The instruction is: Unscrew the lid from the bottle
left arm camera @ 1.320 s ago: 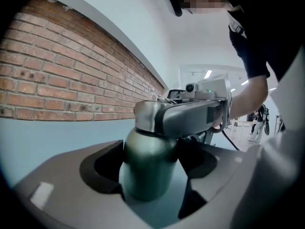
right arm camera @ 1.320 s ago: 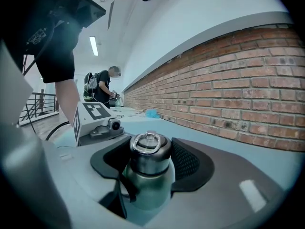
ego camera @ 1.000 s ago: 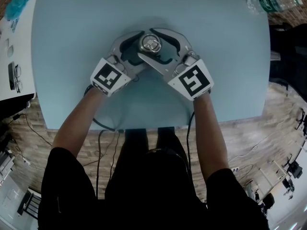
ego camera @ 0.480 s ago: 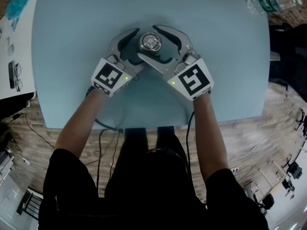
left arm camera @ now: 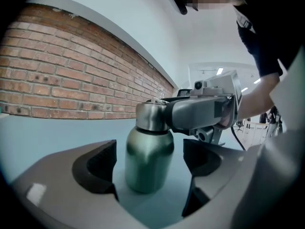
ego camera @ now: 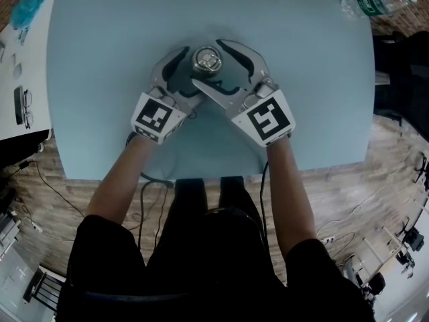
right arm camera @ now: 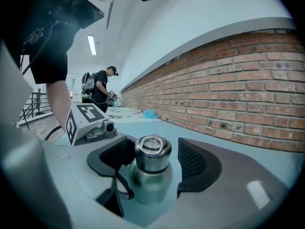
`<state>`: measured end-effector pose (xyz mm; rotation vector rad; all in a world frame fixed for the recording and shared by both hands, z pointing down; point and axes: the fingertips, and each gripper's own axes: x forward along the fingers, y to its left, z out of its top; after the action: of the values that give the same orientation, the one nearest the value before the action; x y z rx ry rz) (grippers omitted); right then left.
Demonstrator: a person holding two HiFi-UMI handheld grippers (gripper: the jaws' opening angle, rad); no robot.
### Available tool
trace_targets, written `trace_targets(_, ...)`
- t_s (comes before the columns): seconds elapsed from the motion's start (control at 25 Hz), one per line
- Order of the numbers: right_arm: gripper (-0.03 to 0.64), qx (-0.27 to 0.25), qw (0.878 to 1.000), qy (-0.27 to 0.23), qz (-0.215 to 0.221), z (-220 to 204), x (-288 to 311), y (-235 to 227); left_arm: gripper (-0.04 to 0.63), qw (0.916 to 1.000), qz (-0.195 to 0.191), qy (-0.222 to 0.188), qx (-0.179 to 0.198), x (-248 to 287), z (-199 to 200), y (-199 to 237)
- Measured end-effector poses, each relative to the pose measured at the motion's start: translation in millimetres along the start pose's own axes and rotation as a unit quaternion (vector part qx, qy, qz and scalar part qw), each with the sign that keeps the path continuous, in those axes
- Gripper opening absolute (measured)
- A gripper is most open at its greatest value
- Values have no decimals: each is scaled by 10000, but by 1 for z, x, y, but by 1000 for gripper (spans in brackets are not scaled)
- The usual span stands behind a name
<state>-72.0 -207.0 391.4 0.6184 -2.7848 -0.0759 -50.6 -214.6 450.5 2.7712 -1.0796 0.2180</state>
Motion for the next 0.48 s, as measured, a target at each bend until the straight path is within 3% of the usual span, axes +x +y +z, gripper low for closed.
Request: trace_targets(0.48,331,214,9993,-67,-302,0,-7,-2,422,9969,755,-162,-166,-3,3,3)
